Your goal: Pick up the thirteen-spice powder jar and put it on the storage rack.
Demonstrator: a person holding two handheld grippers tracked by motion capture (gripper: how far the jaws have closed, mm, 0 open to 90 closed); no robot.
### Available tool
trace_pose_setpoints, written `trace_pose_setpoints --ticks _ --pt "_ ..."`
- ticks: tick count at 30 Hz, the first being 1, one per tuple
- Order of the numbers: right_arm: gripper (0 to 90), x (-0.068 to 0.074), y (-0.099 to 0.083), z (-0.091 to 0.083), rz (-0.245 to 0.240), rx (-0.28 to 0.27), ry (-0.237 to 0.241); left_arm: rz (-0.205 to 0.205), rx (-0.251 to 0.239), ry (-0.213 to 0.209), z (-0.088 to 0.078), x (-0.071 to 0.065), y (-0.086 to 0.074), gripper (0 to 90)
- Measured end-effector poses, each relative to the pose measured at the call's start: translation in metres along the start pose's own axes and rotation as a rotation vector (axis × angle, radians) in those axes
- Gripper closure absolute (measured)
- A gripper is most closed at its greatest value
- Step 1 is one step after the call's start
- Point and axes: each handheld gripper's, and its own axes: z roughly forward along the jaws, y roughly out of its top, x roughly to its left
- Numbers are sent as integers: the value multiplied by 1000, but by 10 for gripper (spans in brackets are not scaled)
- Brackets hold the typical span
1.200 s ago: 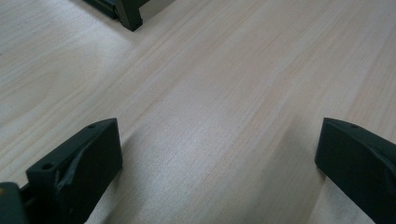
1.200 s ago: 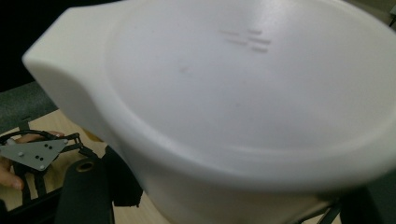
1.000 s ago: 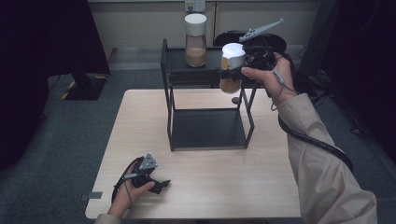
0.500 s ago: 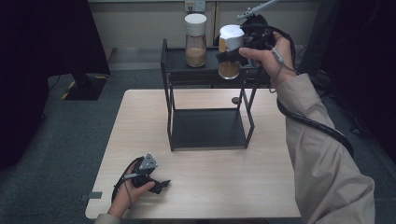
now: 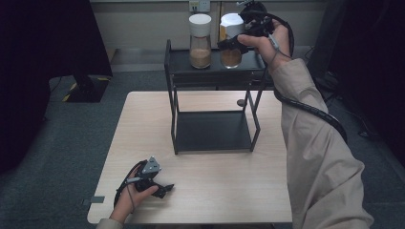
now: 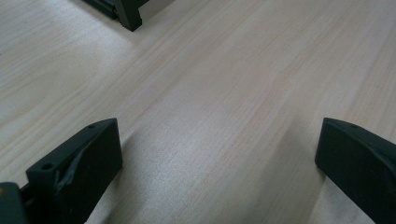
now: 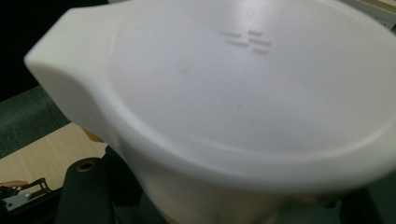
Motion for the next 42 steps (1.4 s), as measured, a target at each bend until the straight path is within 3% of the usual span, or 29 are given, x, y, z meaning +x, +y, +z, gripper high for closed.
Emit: trace_pose_setpoints --ticks 13,25,32,36,42 --pt "301 -9 -2 24 30 18 -28 0 0 0 0 0 0 0" --pt "301 -15 -15 25 48 -11 -23 1 0 1 0 0 0 0" --pt "289 -12 -16 25 47 -12 -38 1 0 0 0 0 0 0" --pt "152 -9 -14 23 57 -9 -47 0 0 0 0 0 0 0" --pt "71 -2 -17 16 55 -10 -64 1 0 0 0 0 0 0"
